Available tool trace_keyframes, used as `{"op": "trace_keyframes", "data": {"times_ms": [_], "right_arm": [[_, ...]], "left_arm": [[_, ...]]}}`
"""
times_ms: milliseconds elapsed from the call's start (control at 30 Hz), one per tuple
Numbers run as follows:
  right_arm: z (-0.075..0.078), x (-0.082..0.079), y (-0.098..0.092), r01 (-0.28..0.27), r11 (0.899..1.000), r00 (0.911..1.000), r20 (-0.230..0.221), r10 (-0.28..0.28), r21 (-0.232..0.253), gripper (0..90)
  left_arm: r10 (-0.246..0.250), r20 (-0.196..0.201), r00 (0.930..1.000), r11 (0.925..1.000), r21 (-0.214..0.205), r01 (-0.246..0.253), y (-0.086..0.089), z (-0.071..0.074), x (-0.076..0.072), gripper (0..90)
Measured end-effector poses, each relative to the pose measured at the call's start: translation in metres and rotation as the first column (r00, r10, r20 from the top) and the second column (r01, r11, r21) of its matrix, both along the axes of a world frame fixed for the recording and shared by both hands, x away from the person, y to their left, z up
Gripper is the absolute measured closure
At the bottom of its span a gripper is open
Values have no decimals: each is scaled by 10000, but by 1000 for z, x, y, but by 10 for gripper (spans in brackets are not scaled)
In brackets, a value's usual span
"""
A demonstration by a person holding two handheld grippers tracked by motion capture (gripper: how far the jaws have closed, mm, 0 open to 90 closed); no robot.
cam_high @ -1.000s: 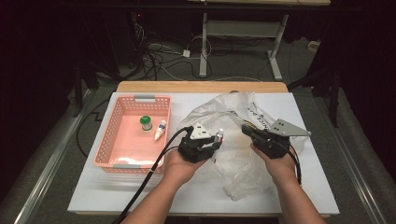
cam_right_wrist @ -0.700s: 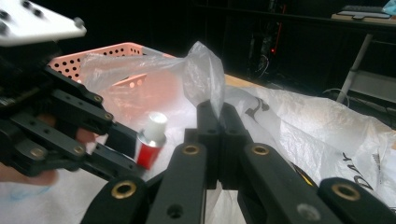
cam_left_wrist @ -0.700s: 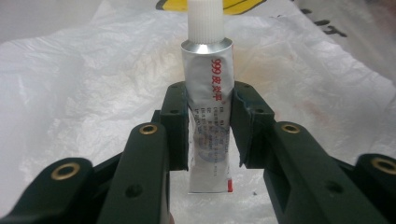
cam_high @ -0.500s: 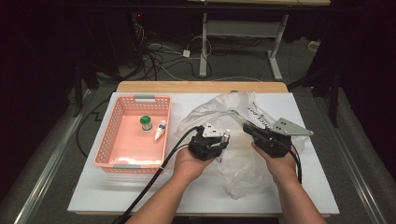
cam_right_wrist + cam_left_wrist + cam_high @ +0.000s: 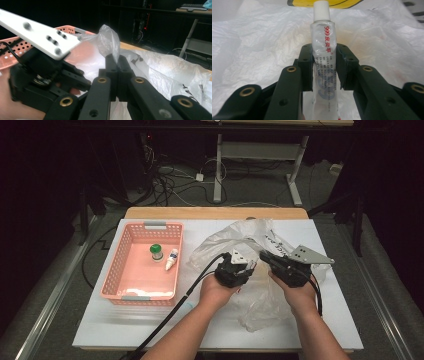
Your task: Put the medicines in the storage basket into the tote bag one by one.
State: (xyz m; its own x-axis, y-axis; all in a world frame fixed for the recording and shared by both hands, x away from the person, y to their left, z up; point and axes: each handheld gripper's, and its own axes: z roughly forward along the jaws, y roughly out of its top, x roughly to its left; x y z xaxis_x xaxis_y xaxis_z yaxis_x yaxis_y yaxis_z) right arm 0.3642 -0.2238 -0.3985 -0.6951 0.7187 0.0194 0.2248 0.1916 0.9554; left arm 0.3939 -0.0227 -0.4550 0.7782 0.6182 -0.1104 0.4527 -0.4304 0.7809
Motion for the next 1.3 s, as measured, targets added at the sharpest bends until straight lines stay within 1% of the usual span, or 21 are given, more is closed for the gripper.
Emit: {"op": "trace_keyframes", "data": {"times_ms": [33,100,300,367,433,500,633,667,733,800,833,867,900,933,1033,1100,1133,1167,1200,1233,1300], "right_arm": [[0,0,0,6,10000,10000,1,-6,14,900],[0,1,-1,-2,10000,10000,9,2,24,900],[0,2,-3,59,10000,10000,-38,-59,66,900],[-1,3,-4,54,10000,10000,-31,-54,57,900],[-1,3,-5,74,9999,9999,-84,-74,83,900],[-2,3,-6,82,9999,9999,-104,-81,97,900],[-2,3,-6,89,9999,9999,-114,-88,114,900],[-2,2,-7,71,9999,9999,-120,-70,101,900],[-2,2,-7,47,9999,9999,-114,-46,96,900],[-2,1,-7,26,10000,9999,-148,-24,95,900],[-2,1,-7,14,10000,9999,-158,-12,91,900],[-2,1,-7,-10,10000,9999,-142,11,79,900],[-2,1,-7,-30,10000,9999,-131,30,65,900],[-2,1,-8,-46,10000,9999,-132,47,62,900],[-1,-1,-8,-12,10000,9999,-154,13,48,900],[-1,-1,-8,-32,10000,9999,-100,32,40,900],[-1,-1,-8,-26,10000,10000,-86,27,16,900],[-1,-2,-8,-9,10000,10000,-66,9,-42,900],[-1,-2,-8,-6,10000,10000,-74,6,-52,900],[-1,-2,-7,-14,10000,10000,-67,13,-70,900],[-1,-3,-7,-9,10000,9999,-107,8,-75,900]], "left_arm": [[-40,-10,10000,10000,86,40,-2,-2,2,672],[36,-66,10000,9999,101,-35,-8,-7,5,672],[-40,-407,9992,9994,332,53,-19,-20,13,669],[-84,-457,9989,9989,462,105,-22,-24,14,668],[-43,-557,9984,9990,444,68,-23,-27,15,667],[-65,-646,9979,9985,531,99,-23,-28,15,662],[-104,-682,9976,9989,440,134,-21,-23,12,560],[-77,-690,9976,9995,299,98,-20,-21,10,541],[-136,-611,9980,9997,176,147,-16,-17,4,509],[-346,-688,9970,9993,-125,338,-11,-16,-1,491],[-541,-817,9952,9980,-377,512,-8,-15,-4,468],[-644,-889,9940,9965,-594,592,-6,-15,-8,467],[-818,-889,9927,9948,-672,759,-4,-15,-11,463],[-873,-911,9920,9936,-792,802,-2,-14,-15,440],[-1094,-818,9906,9903,-953,1015,4,-13,-26,403],[-1240,-820,9889,9876,-1070,1149,8,-12,-32,356],[-1227,-776,9894,9878,-1062,1142,10,-10,-35,332],[-1084,-647,9920,9892,-1064,1012,13,-9,-38,289],[-1069,-600,9925,9887,-1121,997,16,-8,-41,251],[-1128,-590,9919,9873,-1192,1052,19,-7,-43,249],[-1065,-551,9928,9860,-1350,983,25,-6,-48,231]]}}
